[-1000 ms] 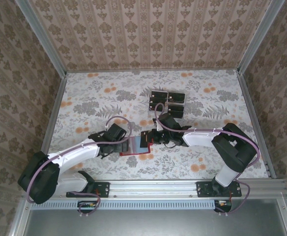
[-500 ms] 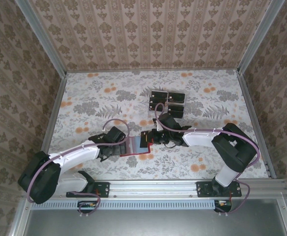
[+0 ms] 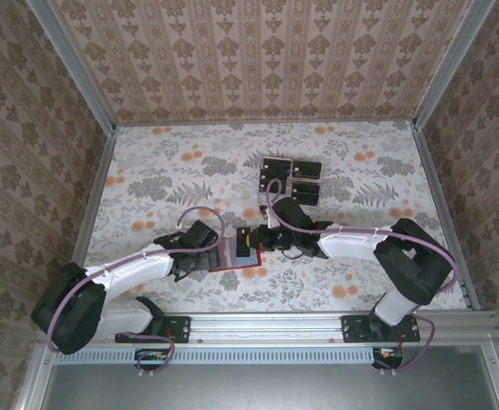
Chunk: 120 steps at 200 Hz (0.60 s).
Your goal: Put the credit cards into the card holder
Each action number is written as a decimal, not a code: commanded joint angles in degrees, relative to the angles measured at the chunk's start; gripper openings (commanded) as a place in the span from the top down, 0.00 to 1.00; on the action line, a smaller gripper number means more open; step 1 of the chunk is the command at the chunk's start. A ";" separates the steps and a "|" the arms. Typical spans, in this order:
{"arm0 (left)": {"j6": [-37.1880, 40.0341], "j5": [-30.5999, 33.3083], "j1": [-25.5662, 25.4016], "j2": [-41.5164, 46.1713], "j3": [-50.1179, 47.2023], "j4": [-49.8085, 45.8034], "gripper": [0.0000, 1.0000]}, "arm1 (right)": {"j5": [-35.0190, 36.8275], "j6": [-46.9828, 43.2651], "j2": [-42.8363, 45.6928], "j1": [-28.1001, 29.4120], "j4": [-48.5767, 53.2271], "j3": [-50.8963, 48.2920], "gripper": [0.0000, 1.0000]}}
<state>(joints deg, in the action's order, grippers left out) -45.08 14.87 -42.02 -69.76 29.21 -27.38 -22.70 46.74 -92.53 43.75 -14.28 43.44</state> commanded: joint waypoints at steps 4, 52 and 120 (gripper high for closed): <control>-1.19 1.46 -0.37 0.67 -1.26 -1.54 0.00 | -0.70 0.94 -0.78 0.78 -3.54 0.06 1.00; -1.36 1.74 -0.34 0.89 -1.26 -1.80 0.00 | -0.79 2.76 -4.71 2.31 -9.63 -0.89 1.00; -1.41 1.97 -0.35 1.03 -1.17 -2.07 0.00 | 0.71 3.70 -5.30 2.23 -14.47 -4.36 1.00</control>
<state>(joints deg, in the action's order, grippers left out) -45.47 15.27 -42.04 -69.47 28.95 -27.40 -22.79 49.74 -97.91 45.80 -25.19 40.73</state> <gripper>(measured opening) 0.997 0.043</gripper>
